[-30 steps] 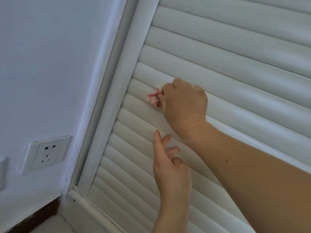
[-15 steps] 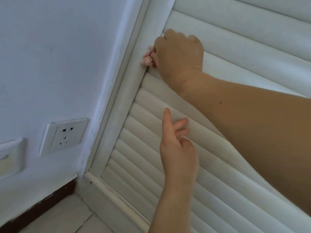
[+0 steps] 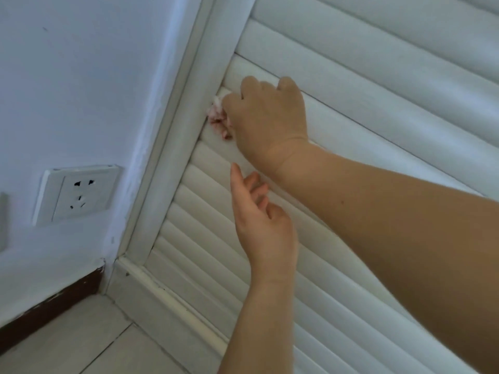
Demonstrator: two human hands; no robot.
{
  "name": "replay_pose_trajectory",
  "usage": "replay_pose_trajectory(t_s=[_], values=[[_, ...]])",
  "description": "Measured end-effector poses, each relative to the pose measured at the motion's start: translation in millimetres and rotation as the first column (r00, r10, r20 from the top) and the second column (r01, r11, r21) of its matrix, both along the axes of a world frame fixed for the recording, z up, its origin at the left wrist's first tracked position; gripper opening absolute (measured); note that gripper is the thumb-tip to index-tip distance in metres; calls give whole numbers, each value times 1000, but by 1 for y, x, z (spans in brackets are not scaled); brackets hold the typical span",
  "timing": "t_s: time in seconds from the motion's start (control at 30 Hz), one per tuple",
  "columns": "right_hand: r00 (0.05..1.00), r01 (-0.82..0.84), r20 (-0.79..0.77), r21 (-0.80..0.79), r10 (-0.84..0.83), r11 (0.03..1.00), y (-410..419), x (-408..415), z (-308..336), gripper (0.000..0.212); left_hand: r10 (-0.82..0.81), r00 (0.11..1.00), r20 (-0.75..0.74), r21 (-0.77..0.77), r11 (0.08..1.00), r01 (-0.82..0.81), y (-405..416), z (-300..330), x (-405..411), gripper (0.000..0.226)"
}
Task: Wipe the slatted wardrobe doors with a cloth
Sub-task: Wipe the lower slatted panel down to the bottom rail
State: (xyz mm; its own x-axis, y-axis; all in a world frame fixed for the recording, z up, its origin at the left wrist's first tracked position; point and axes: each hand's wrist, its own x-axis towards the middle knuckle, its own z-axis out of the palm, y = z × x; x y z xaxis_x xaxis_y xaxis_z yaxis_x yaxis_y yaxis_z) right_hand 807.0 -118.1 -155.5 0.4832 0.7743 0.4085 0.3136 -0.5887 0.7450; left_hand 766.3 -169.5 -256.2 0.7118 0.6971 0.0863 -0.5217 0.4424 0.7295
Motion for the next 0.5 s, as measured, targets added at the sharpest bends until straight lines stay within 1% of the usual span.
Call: replay_pose_trajectory(t_s=[0.07,0.1,0.13,0.17,0.23,0.27,0.37,0.5], values=[[997,72,-34,-37,-73,997,-9,-3,-6,31,-7,1000,28,-35,999,8,-1,-4,-1,65],[997,40,-63,2,-39,999,-17,-7,-11,25,-4,999,33,-28,1000,5,-2,-5,-2,63],[997,65,-40,11,-64,998,-27,-12,-17,18,3,999,33,-12,1000,-2,-3,-5,-3,64],[999,49,14,53,-50,997,-39,-17,-23,13,14,999,39,-21,1000,-13,-4,-5,-3,68],[998,0,57,181,-10,984,-68,-17,-30,19,26,999,41,-37,999,-25,-7,-6,-1,77],[998,-1,63,198,-12,980,-86,-18,-35,21,30,999,33,-25,999,-30,-7,-6,0,81],[985,-72,170,210,36,975,-137,-31,-44,23,26,999,35,5,1000,-26,-8,-11,3,88],[965,-133,252,256,67,958,-156,-38,-49,24,28,999,33,37,999,-29,-6,-14,5,88]])
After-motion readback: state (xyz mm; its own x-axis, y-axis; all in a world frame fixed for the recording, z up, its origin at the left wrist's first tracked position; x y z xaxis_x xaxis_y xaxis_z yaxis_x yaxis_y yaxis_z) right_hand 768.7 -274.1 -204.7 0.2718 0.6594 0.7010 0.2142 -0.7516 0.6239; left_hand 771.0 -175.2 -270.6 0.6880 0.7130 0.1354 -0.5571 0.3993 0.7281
